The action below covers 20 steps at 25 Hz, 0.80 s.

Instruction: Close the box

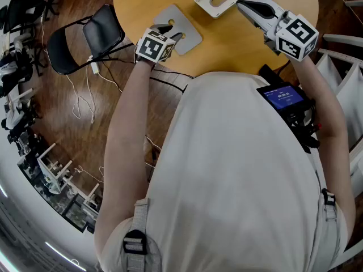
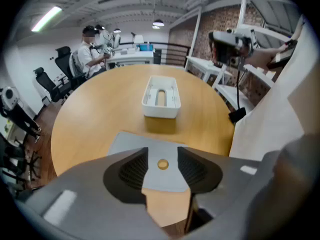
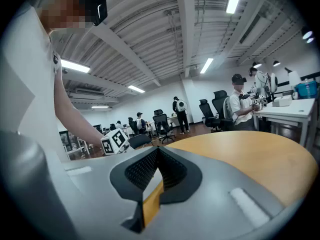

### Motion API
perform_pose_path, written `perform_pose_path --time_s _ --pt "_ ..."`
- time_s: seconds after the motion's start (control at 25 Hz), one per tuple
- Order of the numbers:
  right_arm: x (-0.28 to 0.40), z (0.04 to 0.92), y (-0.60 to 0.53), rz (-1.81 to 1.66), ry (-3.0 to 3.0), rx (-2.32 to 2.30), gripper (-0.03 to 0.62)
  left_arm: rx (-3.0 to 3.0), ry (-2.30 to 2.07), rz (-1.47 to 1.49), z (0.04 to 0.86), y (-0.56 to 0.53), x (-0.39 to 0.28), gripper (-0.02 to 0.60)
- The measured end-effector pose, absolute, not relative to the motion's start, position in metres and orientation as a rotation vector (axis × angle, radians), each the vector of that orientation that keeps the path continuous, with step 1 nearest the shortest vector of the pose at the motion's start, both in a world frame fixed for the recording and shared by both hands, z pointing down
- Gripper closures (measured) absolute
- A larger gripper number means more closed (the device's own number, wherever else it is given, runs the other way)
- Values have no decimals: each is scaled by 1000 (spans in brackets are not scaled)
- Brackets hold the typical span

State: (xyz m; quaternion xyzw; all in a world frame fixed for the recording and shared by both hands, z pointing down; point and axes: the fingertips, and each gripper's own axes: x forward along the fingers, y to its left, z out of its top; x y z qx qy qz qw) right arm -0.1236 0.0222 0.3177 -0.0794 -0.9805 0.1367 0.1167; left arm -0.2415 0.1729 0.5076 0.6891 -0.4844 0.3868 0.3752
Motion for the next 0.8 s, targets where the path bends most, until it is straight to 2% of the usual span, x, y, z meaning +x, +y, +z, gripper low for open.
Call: perform_pose_path --time_s 0.12,0.16,0.44,0.8 --pt "-124 320 9 406 -2862 -208 597 1674 -1115 1091 546 170 -247 284" --pt "-123 320 5 413 -2860 -195 597 1653 -1091 1127 556 167 -249 265" --pt "-105 328 -23 460 -2859 -68 597 1620 -964 1309 592 153 -265 267" --pt "-97 332 -35 487 -2847 6 596 1625 -885 1360 609 148 -269 270"
